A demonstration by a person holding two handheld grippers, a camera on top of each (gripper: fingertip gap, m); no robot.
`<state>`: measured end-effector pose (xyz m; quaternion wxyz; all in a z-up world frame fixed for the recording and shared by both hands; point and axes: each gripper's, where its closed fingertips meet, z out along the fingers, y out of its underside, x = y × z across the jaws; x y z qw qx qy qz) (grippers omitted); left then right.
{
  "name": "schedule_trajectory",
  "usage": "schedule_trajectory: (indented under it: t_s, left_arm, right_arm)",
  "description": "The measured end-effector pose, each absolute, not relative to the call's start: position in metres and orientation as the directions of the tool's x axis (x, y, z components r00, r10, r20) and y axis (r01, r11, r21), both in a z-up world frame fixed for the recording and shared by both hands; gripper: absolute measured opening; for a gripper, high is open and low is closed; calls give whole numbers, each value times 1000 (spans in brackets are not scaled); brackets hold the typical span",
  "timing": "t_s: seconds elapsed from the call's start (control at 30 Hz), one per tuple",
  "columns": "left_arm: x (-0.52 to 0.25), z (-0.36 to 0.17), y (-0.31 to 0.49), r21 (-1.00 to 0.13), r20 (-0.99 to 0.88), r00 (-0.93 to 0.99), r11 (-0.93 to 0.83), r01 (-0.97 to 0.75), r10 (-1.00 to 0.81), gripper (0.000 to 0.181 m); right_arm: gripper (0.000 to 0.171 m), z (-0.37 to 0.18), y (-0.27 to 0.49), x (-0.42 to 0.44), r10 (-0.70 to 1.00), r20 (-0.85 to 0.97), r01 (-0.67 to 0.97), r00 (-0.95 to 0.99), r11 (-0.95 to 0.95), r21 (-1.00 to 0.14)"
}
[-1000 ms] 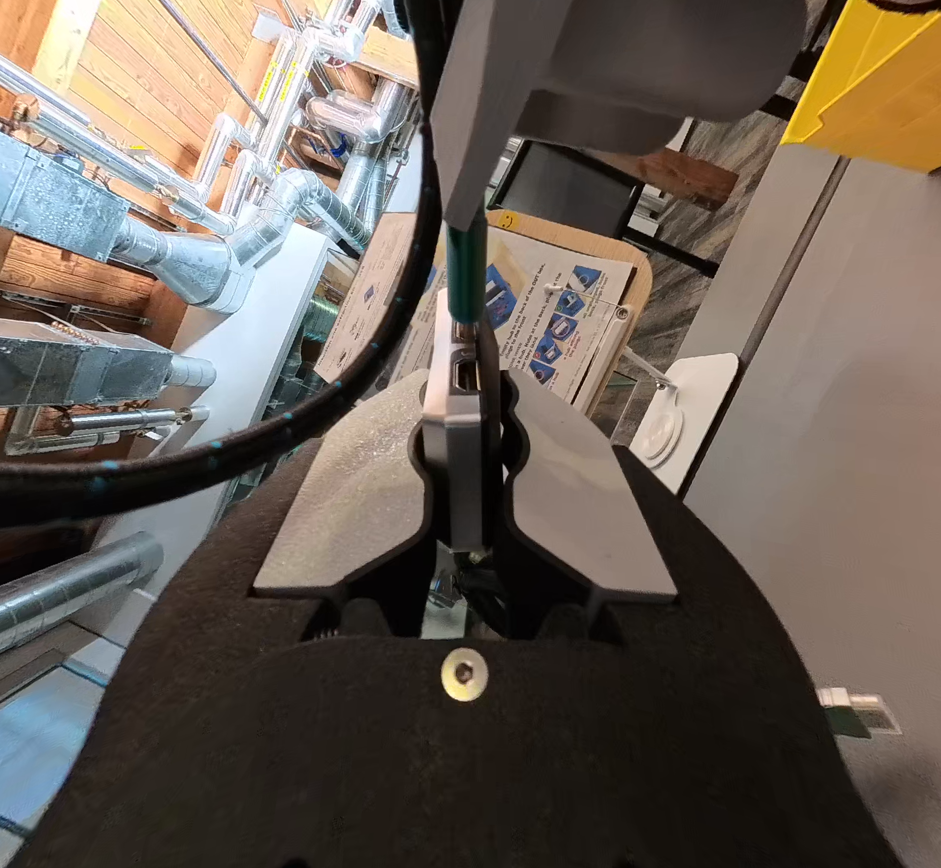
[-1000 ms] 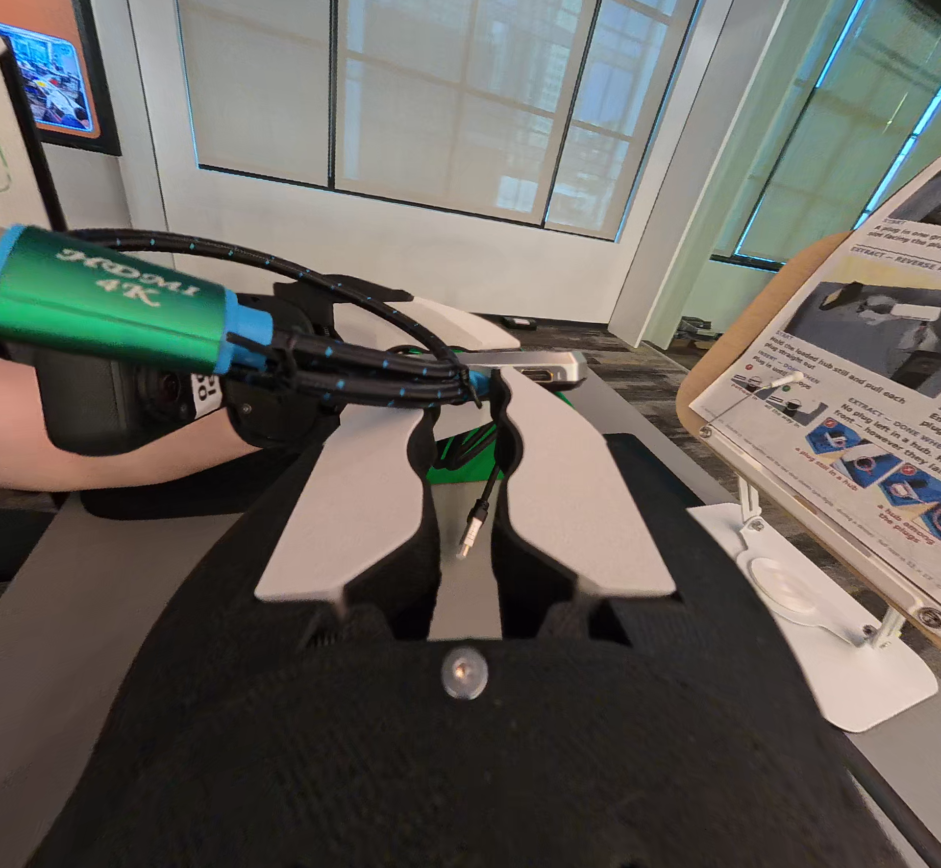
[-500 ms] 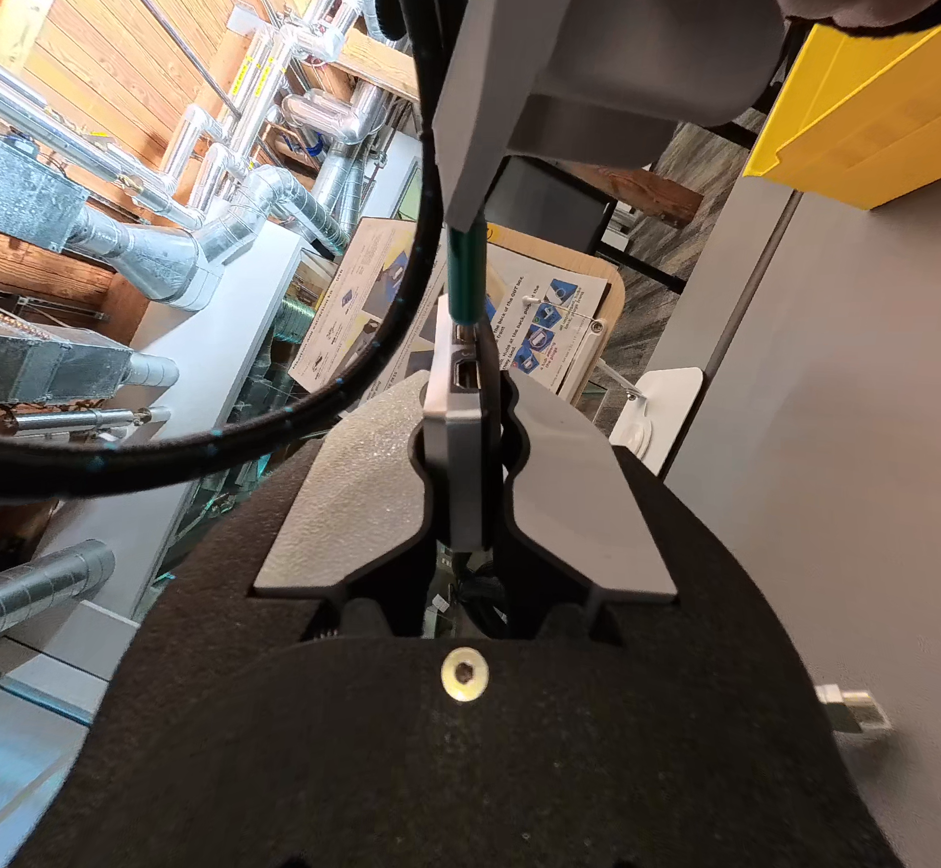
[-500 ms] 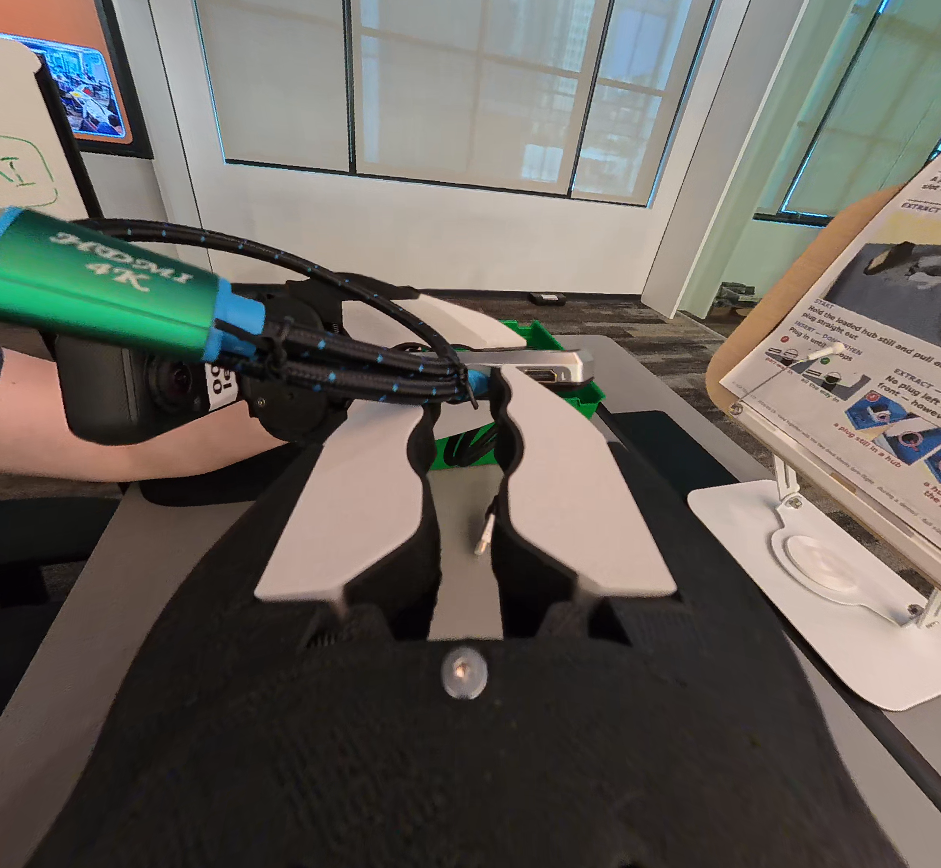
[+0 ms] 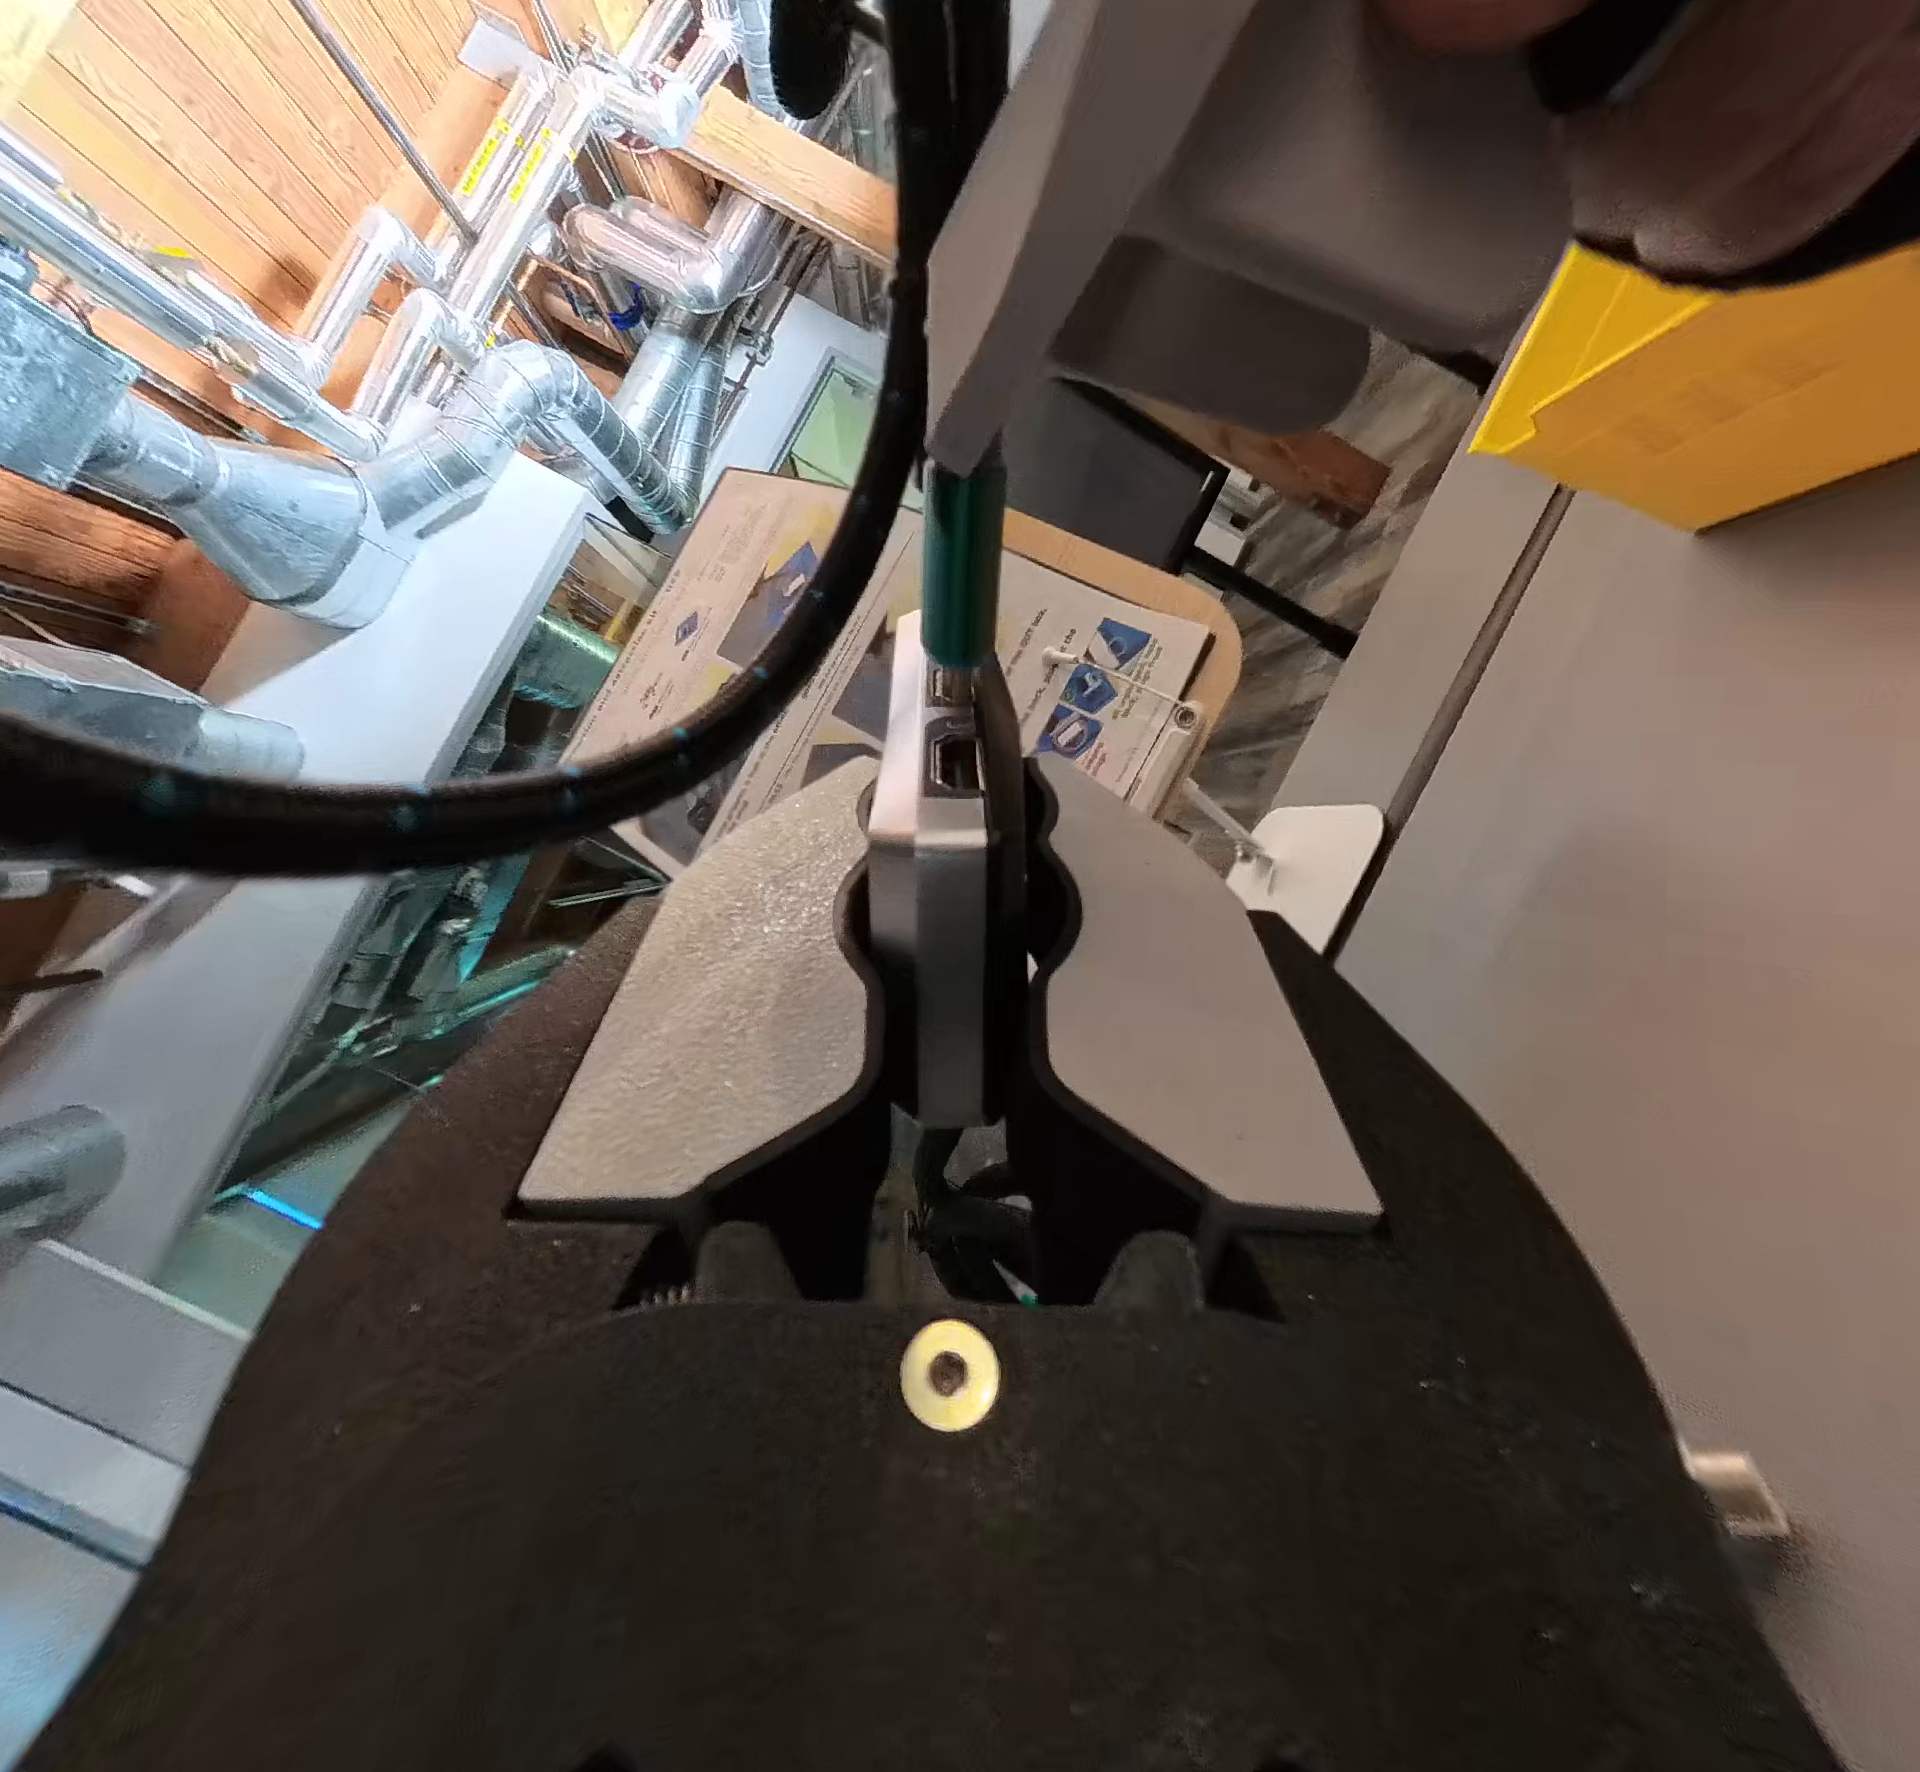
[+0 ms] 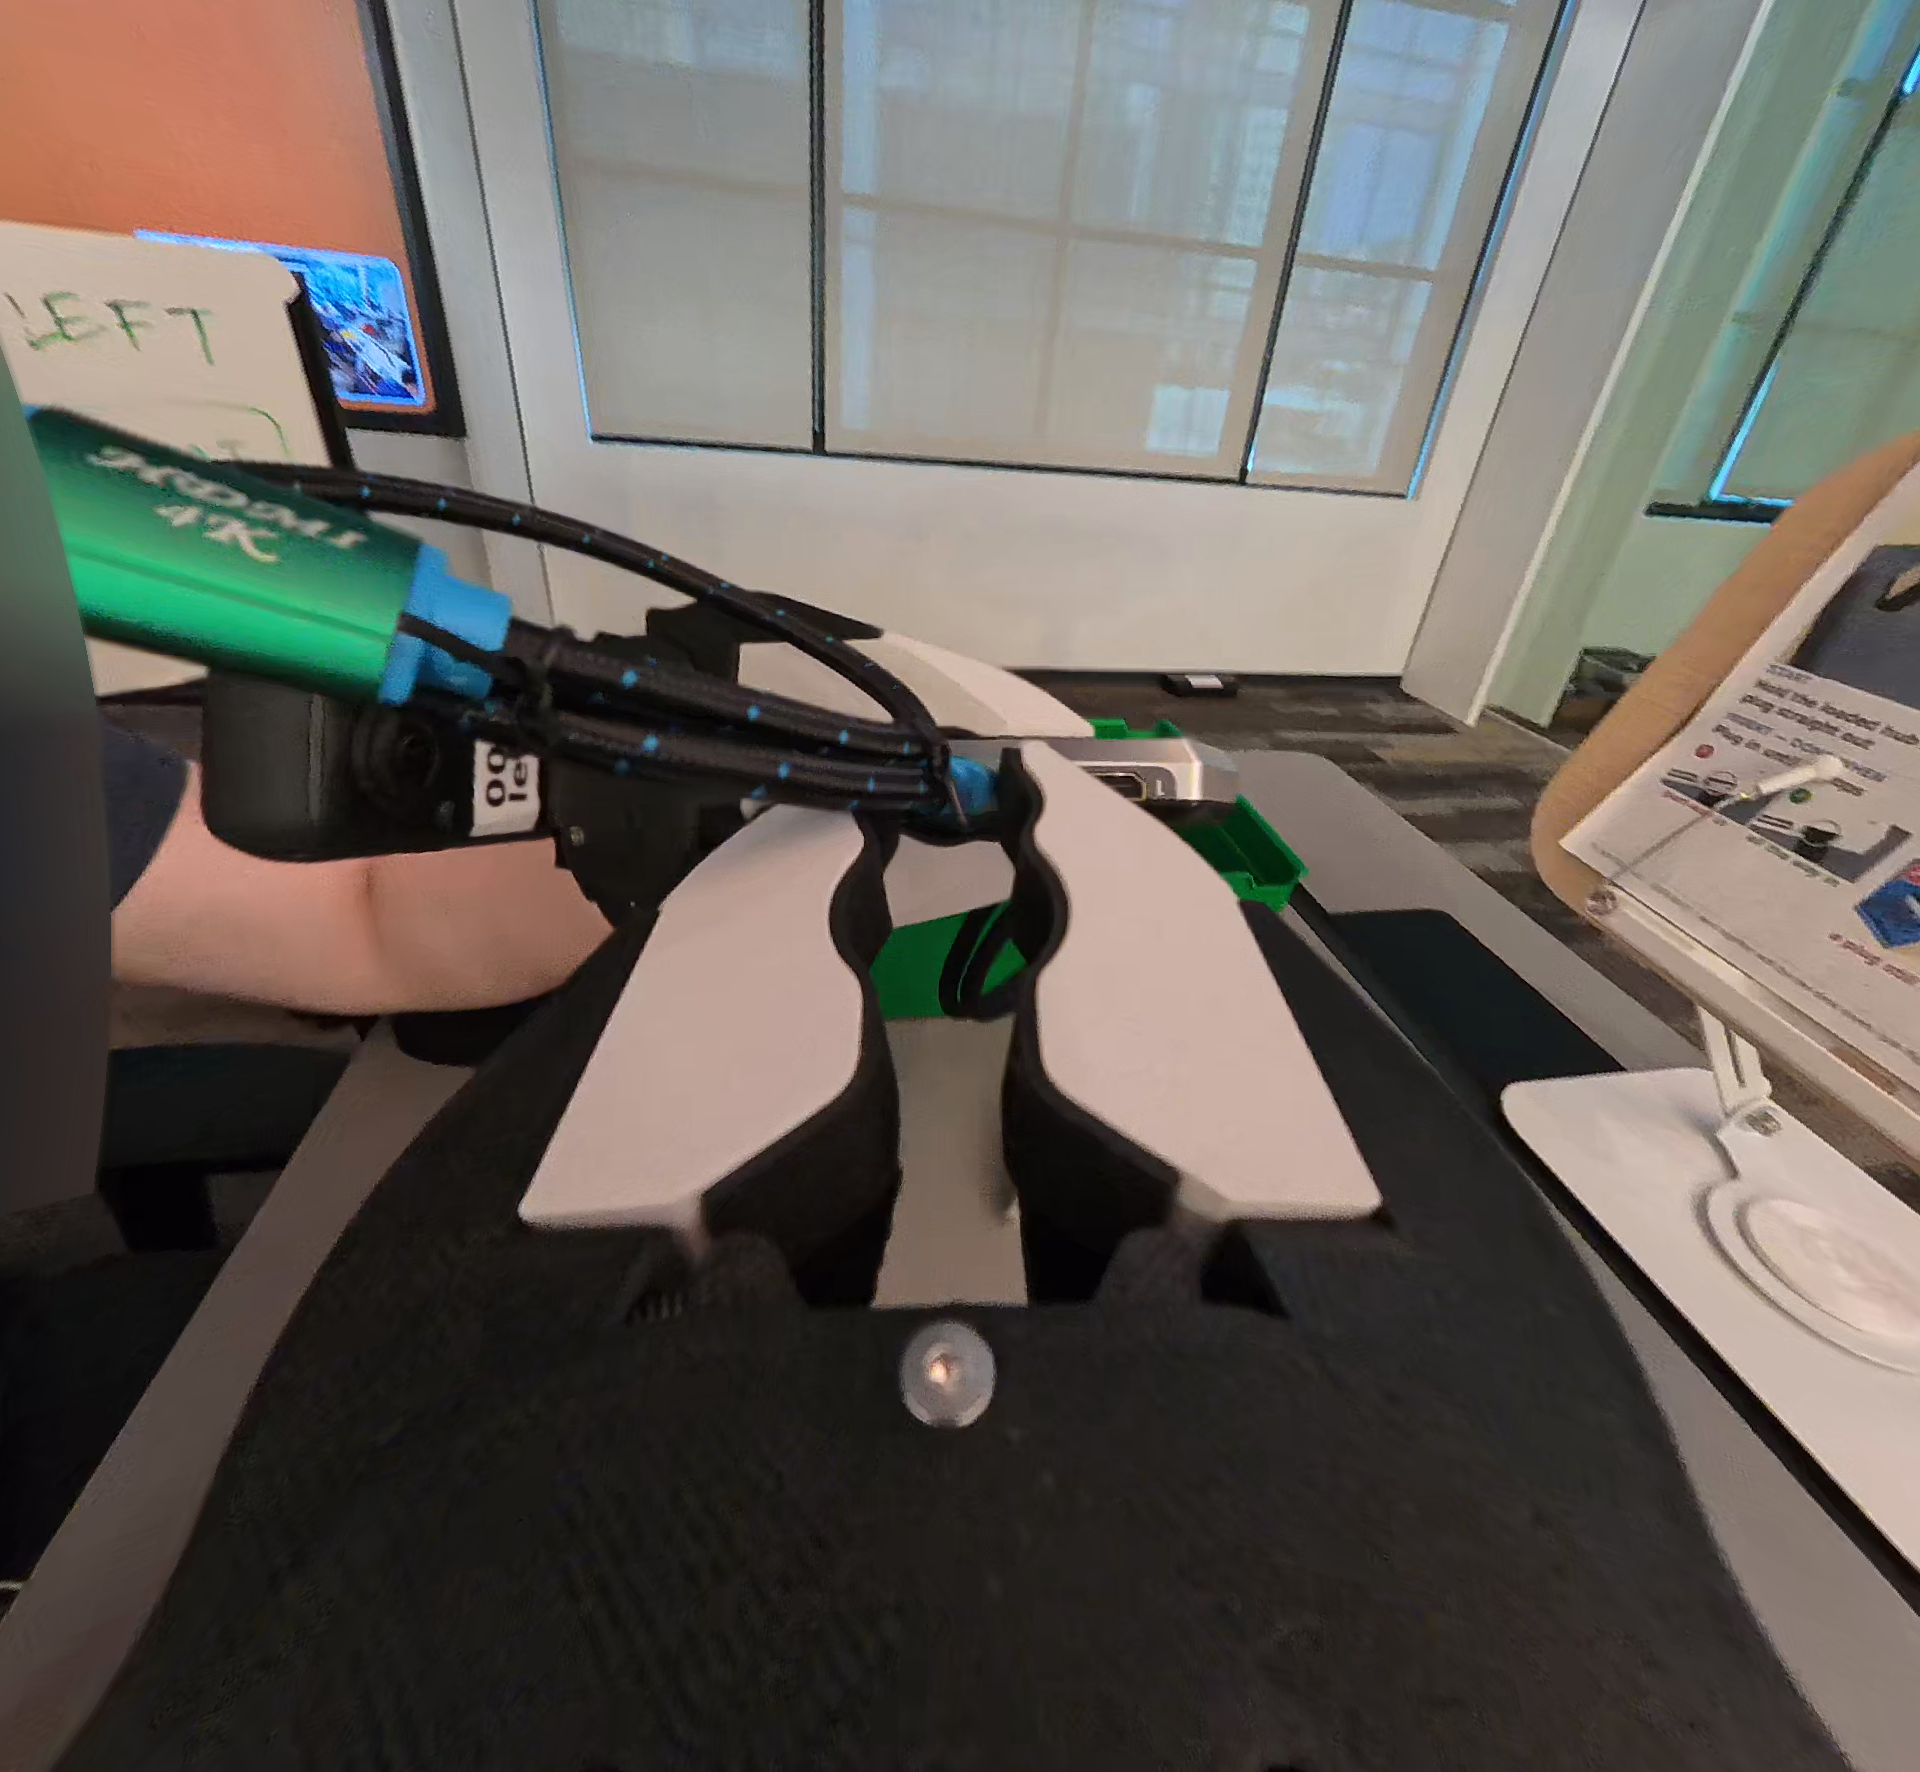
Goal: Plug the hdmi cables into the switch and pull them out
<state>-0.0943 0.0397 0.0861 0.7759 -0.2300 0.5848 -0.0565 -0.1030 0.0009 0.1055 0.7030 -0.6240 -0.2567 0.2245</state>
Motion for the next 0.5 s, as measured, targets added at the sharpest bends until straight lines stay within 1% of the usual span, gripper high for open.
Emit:
schedule_trajectory:
  t_s: [0.17, 0.23, 0.33, 0.5]
  left_arm:
    - [-95, 89, 37, -458, -864, 311, 876, -155, -397, 20]
    - [-94, 88, 36, -448, -871, 300, 880, -158, -389, 21]
    - [-90, 81, 43, -368, -912, 276, 902, -225, -303, 22]
    - [-88, 82, 41, -347, -918, 283, 910, -227, -279, 24]
  right_arm:
    - [20, 108, 0, -104, 664, 69, -47, 745, 155, -987]
    - [20, 108, -1, -103, 667, 68, -52, 742, 157, -986]
    - [20, 99, 5, -96, 621, 80, 37, 779, 82, -996]
    - [20, 98, 1, -94, 541, 166, 193, 825, 6, -981]
